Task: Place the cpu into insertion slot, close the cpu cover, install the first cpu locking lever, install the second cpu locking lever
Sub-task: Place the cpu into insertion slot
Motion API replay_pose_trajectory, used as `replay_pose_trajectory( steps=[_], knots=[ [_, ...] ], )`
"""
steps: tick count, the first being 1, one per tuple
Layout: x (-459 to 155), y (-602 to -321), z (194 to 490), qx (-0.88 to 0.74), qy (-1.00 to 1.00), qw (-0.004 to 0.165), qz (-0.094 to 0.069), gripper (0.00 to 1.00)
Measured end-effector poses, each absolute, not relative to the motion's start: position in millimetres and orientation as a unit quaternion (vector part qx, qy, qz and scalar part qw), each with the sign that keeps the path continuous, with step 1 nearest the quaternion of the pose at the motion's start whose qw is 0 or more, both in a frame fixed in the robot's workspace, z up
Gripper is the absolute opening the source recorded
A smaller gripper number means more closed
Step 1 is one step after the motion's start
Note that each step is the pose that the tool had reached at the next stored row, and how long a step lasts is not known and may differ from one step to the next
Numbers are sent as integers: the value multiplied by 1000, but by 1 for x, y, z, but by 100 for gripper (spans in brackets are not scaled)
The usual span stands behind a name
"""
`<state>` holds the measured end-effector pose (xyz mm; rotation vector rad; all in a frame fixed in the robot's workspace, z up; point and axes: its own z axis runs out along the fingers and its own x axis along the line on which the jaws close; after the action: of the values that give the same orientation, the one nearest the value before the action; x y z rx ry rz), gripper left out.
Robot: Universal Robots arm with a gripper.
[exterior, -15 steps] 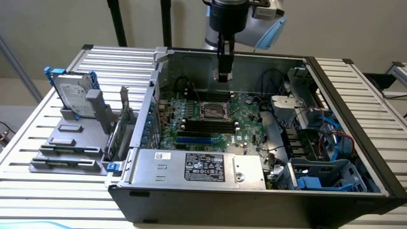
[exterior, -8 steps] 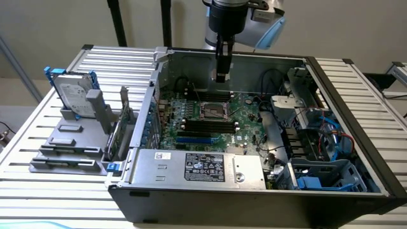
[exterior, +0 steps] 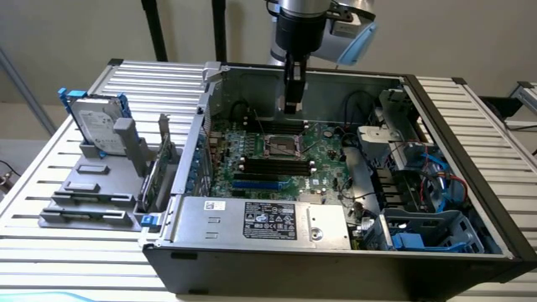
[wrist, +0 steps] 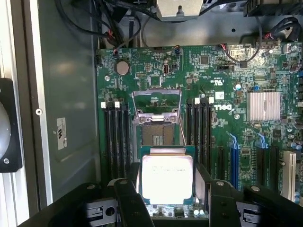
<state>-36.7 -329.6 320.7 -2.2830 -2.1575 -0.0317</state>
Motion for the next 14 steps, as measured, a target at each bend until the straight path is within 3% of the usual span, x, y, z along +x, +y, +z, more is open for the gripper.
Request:
replay_pose_trajectory(
  steps=[14],
  knots=[
    [-36,-328,295,-708,-706,0,-10,55]
  ],
)
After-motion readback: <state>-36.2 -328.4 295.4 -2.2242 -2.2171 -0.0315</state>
